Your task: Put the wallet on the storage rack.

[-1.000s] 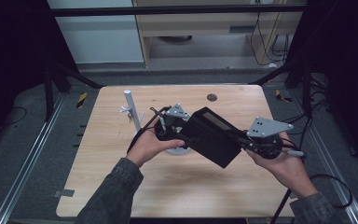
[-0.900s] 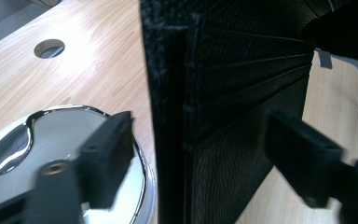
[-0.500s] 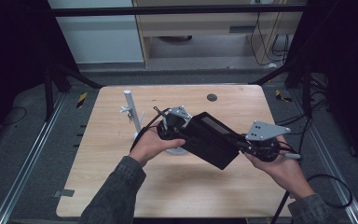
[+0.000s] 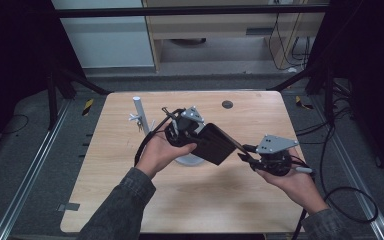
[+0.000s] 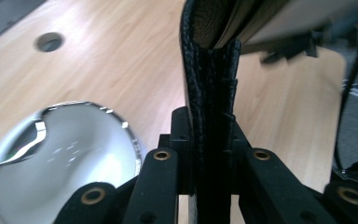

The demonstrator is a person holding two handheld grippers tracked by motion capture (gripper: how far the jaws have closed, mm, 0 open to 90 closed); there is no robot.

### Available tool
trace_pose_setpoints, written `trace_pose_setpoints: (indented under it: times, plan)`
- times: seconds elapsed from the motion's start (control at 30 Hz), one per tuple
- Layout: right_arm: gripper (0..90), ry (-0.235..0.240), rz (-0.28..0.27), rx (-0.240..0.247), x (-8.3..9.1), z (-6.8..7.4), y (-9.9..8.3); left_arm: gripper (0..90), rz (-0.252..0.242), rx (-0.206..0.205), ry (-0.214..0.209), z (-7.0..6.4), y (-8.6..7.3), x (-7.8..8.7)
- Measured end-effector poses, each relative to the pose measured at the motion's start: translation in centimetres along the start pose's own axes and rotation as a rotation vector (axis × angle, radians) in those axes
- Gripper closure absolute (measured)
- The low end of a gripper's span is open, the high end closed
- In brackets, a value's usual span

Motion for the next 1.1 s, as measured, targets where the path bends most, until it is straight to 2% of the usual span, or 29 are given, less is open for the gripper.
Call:
trace_pose_setpoints:
  times: [0.1, 0.2, 0.23, 0.3, 0.4, 0.43, 0.47, 0.5, 0.53, 0.63, 0.73, 0.97, 1.1]
  plan:
    - [35.6, -0.005, 0.041, -0.052, -1.2, 0.6, -1.3, 80.1, 0.027, -0.014, 0.050, 0.1, 1.4, 1.5]
    - [22.0, -0.061, 0.054, -0.103, -2.4, 1.2, -3.0, 80.1, 0.045, -0.024, 0.075, 0.2, 2.7, 2.9]
    - [17.3, -0.078, 0.056, -0.143, -2.8, 1.2, -3.6, 80.0, 0.055, -0.029, 0.098, 0.3, 2.9, 3.3]
    - [12.4, -0.096, 0.049, -0.264, -3.6, 1.1, -4.7, 80.0, 0.070, -0.034, 0.115, 0.5, 3.3, 4.2]
    - [12.4, -0.196, 0.023, -0.426, -4.8, 0.6, -6.9, 80.0, 0.064, -0.025, 0.126, 0.9, 3.6, 5.2]
    - [13.0, -0.224, 0.014, -0.471, -5.2, 0.6, -7.9, 80.0, 0.064, -0.021, 0.135, 1.1, 3.7, 5.6]
    - [14.4, -0.249, 0.029, -0.495, -5.5, 0.6, -9.0, 80.0, 0.069, -0.021, 0.146, 1.3, 3.7, 5.9]
    - [13.1, -0.266, 0.083, -0.494, -5.7, 0.6, -9.6, 80.0, 0.069, -0.018, 0.155, 1.5, 3.8, 6.3]
    - [11.0, -0.281, 0.116, -0.480, -5.6, 0.4, -9.7, 79.9, 0.064, -0.014, 0.162, 1.7, 3.8, 6.6]
    - [9.4, -0.307, 0.087, -0.501, -5.2, -0.2, -9.9, 79.9, 0.061, 0.004, 0.177, 2.3, 3.8, 7.4]
    - [8.4, -0.327, 0.146, -0.520, -5.7, -0.3, -10.5, 79.9, 0.071, 0.013, 0.197, 3.0, 3.7, 8.0]
    - [6.4, -0.289, 0.233, -0.531, -7.0, -0.5, -11.5, 79.9, 0.101, 0.014, 0.227, 3.8, 3.2, 8.8]
    - [5.5, -0.292, 0.241, -0.521, -7.2, -0.5, -11.6, 79.9, 0.109, 0.019, 0.231, 3.9, 2.7, 8.8]
Point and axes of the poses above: each handheld gripper's, and its own axes: x roughly backward along the jaws, y roughly out of its top, z roughly to its left, the point moved 3 cm from there along -x, roughly forward along the jaws, and after that the axes turned 1 degree about z, right-handed, at the moved point
